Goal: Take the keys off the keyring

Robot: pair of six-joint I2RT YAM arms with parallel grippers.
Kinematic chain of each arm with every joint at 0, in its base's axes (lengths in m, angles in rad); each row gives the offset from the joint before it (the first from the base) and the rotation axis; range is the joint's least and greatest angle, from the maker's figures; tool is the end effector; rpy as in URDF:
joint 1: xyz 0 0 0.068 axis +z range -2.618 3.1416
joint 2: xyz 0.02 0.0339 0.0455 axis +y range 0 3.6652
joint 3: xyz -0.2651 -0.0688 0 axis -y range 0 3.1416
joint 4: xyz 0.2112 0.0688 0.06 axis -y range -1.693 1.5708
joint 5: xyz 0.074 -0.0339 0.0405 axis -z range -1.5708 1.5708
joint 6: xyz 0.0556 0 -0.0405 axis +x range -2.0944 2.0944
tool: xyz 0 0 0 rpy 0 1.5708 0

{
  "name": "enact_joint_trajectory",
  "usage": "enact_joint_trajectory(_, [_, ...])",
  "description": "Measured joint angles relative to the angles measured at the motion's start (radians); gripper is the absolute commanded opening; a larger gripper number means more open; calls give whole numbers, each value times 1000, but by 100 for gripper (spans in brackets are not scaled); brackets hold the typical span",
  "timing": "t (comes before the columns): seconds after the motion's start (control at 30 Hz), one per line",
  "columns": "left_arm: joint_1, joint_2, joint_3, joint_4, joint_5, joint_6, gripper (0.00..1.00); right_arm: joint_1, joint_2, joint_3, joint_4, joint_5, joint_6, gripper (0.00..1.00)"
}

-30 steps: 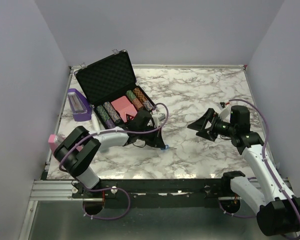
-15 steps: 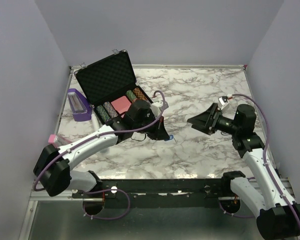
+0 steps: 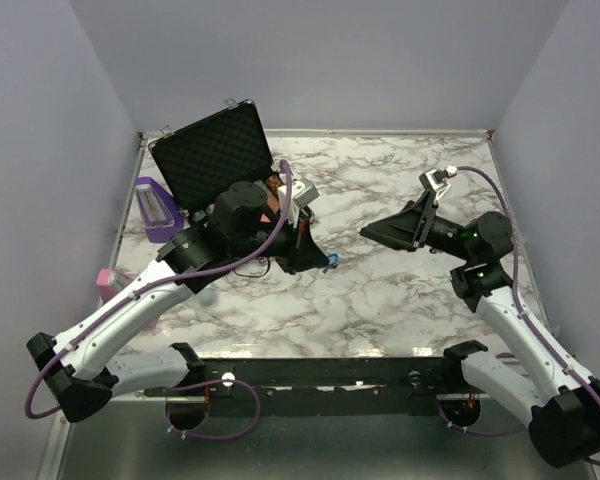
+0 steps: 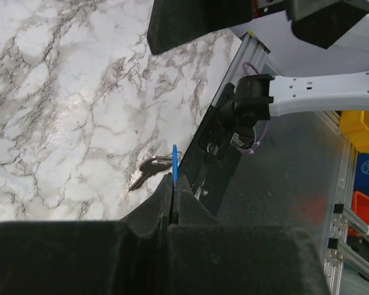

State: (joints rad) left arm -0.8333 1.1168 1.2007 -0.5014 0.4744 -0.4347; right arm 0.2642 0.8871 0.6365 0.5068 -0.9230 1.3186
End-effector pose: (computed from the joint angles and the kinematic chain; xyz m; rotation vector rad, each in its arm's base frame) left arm 0.1305 -0.1814 0.3792 0.7577 2.0423 -1.2482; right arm 0.1584 0.0888 0.3520 -0.0779 1.7218 1.8417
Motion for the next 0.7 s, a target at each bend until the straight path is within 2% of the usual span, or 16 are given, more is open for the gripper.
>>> enact_joint_trajectory(0.27, [0, -83, 77, -70, -3, -14, 0, 193, 89, 12, 202, 64, 80, 81])
enact_joint_trajectory(0.5, [0, -138, 113, -85, -3, -34, 0, 268, 135, 15, 365, 126, 141, 77])
enact_joint_trajectory(0.7, [0, -175, 130, -76, -2, -70, 0, 340, 168, 31, 436, 164, 159, 77])
